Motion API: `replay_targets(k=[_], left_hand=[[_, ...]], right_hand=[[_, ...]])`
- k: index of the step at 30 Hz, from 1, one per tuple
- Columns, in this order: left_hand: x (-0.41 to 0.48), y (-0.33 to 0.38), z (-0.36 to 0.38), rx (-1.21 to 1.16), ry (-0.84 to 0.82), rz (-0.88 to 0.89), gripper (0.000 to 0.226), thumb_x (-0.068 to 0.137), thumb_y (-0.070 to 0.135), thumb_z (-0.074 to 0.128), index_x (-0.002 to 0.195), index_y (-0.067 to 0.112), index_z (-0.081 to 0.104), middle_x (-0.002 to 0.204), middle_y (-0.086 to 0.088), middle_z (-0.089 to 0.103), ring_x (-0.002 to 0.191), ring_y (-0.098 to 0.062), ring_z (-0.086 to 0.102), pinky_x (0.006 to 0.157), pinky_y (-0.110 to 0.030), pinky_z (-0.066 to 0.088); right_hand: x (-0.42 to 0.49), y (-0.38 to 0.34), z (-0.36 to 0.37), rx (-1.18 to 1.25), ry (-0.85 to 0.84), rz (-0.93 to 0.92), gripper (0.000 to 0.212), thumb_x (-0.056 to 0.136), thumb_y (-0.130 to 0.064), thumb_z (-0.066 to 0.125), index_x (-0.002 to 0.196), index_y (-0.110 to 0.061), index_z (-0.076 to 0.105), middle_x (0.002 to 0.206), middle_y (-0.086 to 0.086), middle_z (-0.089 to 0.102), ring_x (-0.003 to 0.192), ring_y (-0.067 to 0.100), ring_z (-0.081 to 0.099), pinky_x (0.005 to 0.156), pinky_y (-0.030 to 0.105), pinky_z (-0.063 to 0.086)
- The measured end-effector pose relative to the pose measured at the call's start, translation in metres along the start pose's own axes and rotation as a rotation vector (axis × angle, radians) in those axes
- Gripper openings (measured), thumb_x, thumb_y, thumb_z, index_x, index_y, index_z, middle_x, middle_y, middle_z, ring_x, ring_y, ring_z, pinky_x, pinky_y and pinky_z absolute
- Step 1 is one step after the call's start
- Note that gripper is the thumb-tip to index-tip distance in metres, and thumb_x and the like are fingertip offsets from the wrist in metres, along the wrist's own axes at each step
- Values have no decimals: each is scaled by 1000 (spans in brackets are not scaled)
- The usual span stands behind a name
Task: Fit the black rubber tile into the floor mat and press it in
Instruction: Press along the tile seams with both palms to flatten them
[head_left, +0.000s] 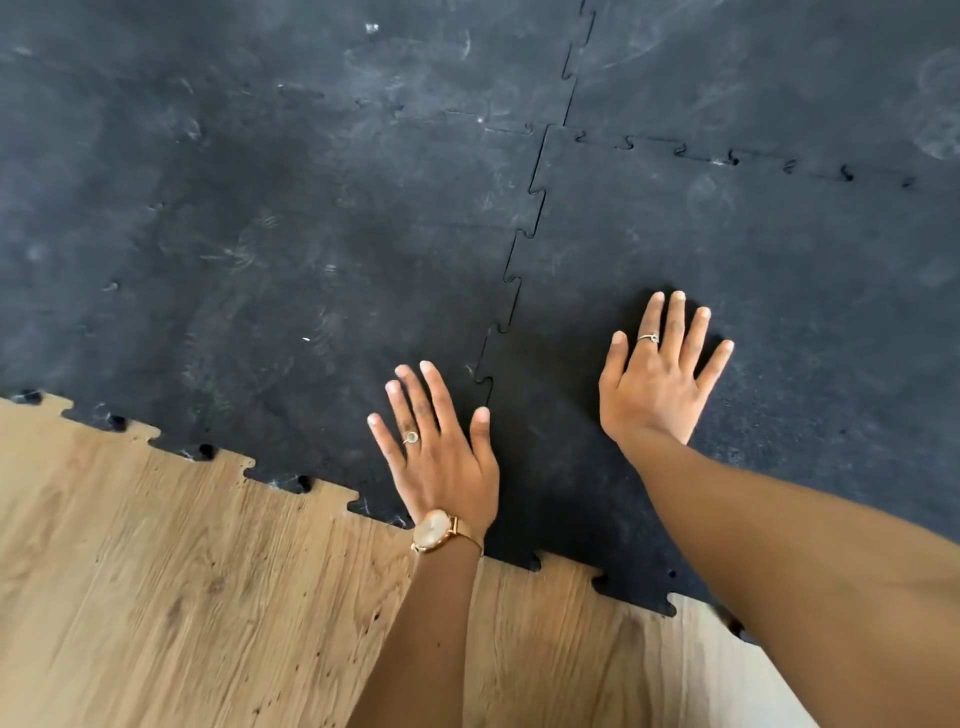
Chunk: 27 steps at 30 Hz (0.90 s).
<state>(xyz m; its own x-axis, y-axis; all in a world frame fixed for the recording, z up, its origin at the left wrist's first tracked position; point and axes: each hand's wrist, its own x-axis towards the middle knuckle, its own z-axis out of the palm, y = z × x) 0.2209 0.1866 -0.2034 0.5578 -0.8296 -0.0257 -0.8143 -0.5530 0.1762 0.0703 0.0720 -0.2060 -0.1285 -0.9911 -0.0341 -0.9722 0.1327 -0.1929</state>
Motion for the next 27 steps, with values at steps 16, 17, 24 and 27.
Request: replay_targets(k=[16,17,24,27], left_hand=[[139,81,-19,-190,172,508,72,99,39,30,154,5,-1,160,-21,-4,149,-35,-5,119,-50,-9],[144,85,-14,-120,100,618,74,99,43,29,154,6,-2,161,-21,-4,149,-34,-5,120,-52,-5],[167,108,-8,-56,67,927,69,100,45,23,154,6,3,161,-15,-6,150,-29,-3,121,-49,2],[184,139,-9,-23,44,717,74,100,49,21,153,0,3,159,-15,-11,150,-30,-4,121,-49,3]], right_hand=[[1,-1,1,-17,1,10,59,103,-40,25,156,-15,16,165,3,13,152,28,3,121,56,0],[1,-1,1,-18,-2,13,59,103,-40,25,156,-15,16,165,3,13,152,28,3,121,56,0],[0,-3,0,-27,13,15,63,99,-42,15,156,-15,18,164,4,17,152,29,8,121,56,4],[1,-2,1,-28,7,18,64,99,-43,12,156,-16,17,164,3,15,152,29,8,121,56,3]])
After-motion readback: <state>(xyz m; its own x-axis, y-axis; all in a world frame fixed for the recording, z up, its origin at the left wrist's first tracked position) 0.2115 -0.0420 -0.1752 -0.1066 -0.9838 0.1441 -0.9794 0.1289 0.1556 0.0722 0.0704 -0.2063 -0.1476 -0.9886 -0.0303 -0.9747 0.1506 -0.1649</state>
